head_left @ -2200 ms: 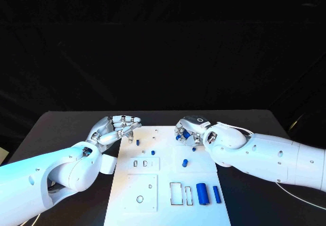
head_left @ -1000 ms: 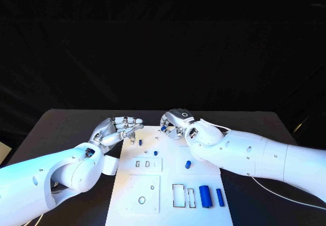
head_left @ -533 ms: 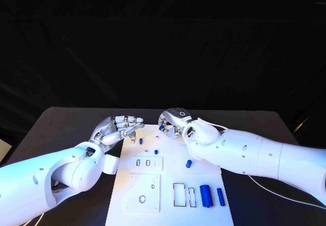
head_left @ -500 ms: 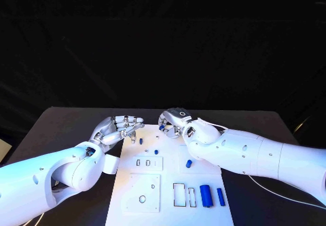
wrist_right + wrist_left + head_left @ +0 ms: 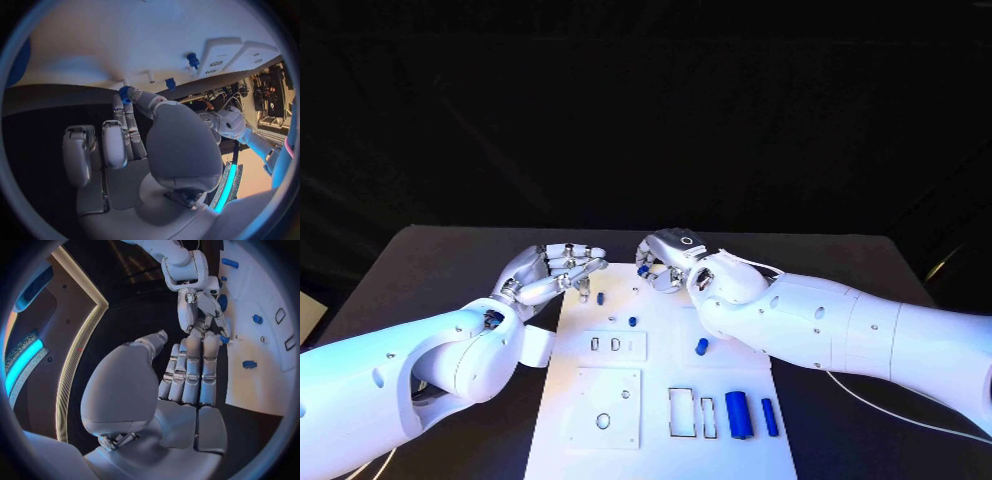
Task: Assemble the parts on the task board
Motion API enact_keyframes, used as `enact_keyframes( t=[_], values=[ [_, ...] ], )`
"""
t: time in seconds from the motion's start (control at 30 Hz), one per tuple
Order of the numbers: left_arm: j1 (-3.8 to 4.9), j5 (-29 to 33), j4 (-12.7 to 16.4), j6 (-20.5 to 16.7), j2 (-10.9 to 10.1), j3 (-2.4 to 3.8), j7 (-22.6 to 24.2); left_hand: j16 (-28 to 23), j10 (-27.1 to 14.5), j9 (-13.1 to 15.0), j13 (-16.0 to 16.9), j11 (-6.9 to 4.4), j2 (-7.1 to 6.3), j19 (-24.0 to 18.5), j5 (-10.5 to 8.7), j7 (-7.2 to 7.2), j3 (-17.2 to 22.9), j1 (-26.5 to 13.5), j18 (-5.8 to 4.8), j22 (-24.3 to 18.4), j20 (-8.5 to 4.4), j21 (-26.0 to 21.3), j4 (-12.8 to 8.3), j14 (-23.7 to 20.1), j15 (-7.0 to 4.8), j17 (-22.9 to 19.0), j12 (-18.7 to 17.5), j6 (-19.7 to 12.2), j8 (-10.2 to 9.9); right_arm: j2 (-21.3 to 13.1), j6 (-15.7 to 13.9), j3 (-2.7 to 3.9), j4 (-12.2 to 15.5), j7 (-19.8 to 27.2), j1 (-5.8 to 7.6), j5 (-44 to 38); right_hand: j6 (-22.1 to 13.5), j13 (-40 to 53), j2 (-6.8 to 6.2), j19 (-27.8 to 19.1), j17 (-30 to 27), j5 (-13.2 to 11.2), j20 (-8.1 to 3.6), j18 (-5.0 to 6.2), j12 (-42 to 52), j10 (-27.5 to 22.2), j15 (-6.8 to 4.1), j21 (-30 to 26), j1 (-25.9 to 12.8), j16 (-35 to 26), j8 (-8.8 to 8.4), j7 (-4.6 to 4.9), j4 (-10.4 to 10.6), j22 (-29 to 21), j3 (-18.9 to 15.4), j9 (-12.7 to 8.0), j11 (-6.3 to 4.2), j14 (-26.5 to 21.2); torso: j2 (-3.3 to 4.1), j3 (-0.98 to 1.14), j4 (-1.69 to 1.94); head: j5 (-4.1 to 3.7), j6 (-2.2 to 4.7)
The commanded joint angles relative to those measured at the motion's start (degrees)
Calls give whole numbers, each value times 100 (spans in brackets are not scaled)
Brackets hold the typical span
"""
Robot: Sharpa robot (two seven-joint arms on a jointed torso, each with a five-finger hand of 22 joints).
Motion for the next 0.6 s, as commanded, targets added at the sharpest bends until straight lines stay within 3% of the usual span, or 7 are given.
enact_keyframes(
  t=[0.03,0.37,0.6],
  values=[
    [10,21,-5,88,17,5,43,28,-37,5,9,-18,26,36,-17,-42,29,-38,-33,5,-3,21,-11,28,-6,7,-7,8,22,7,178,-1,23,60,-5,-7,-44,4,48,240,-11,5,-17,-79,9,31,9,11,-22,17,1,9,-10,942,-7,9,-71,221,4,2,-2,8,-3],
    [11,22,-38,92,30,5,42,28,-37,5,9,-18,26,36,-17,-42,29,-38,-33,5,-3,21,-11,28,-6,7,-7,8,22,10,194,-1,38,60,-5,-6,-61,2,30,229,-12,5,-12,-76,8,16,14,2,-41,20,-7,12,-9,929,-10,14,-66,220,-1,-2,-4,13,-12],
    [11,27,-38,98,33,5,39,34,-45,8,9,-17,28,37,-16,-42,38,-36,-35,21,-3,37,-19,29,-6,7,-9,6,22,30,124,-2,-22,57,-4,7,-216,-36,-85,127,-128,7,30,-40,-3,-169,63,-88,-140,-37,-95,66,16,787,13,25,-6,183,3,-1,-3,13,-7]
  ],
)
